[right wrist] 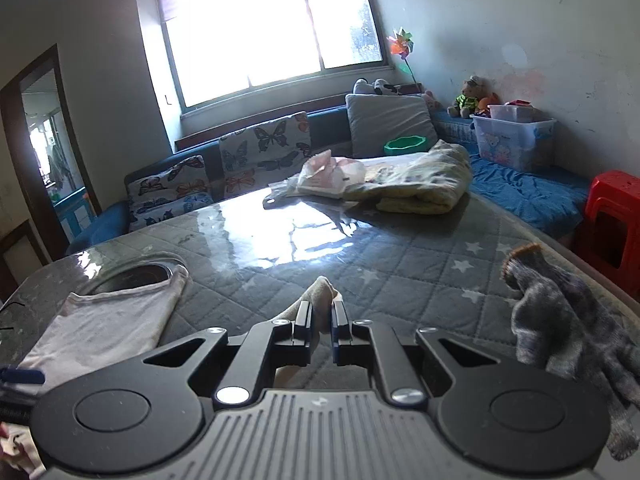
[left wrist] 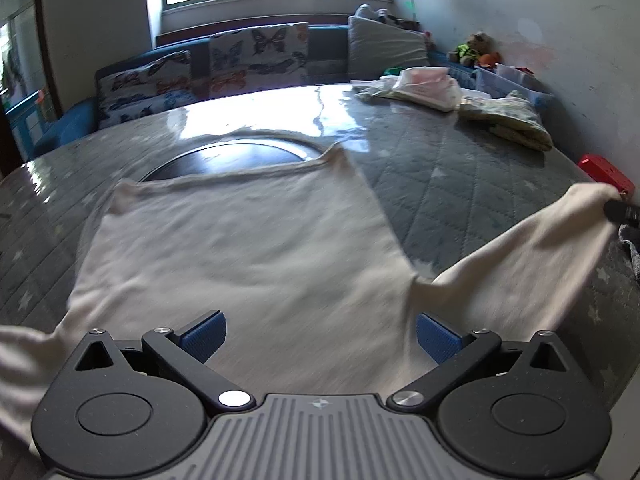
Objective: Fold clothes
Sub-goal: 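Grasp the cream sweatshirt's sleeve cuff with the right gripper, then lift the sleeve and fold it across the sweatshirt back with the right gripper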
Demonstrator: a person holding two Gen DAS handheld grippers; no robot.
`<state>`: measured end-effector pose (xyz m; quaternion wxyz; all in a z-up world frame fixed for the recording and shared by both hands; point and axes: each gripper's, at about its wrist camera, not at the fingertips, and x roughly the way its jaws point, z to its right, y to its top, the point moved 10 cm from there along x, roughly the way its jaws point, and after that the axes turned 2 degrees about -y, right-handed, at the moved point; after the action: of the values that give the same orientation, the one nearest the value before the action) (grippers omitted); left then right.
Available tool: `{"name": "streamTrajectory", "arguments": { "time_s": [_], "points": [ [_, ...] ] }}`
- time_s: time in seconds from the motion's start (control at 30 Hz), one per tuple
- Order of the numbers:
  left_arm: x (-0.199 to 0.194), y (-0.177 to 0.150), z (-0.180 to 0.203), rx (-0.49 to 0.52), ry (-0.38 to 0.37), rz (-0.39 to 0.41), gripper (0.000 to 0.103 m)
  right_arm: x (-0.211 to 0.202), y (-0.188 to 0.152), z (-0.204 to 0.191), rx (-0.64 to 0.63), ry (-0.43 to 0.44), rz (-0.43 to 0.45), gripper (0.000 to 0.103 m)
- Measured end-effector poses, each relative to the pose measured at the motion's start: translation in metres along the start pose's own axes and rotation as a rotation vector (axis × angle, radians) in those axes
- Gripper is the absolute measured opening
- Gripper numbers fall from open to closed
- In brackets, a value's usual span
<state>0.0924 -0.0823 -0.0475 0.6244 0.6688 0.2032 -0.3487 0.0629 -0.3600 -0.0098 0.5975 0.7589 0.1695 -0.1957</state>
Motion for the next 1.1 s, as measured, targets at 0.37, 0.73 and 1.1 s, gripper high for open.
{"name": "streamTrajectory", "arguments": {
  "time_s": [0.37,0.73,1.1],
  "points": [
    [0.046,0.006,0.010,0.000,0.022,-0.067,0.103,0.001,-0.019,0.017,0.039,-0.012,-0.035,0.008],
    [0.010,0.012,-0.020,-0.076,-0.014,-0.009,0.103,-0.025,0.015,-0.025,-0.043,0.085,0.032,0.008],
    [-0.037,-0.013,-0.107,-0.219,0.087,0.043,0.103,-0.050,0.040,-0.141,-0.218,0.342,0.041,0.008]
  ]
}}
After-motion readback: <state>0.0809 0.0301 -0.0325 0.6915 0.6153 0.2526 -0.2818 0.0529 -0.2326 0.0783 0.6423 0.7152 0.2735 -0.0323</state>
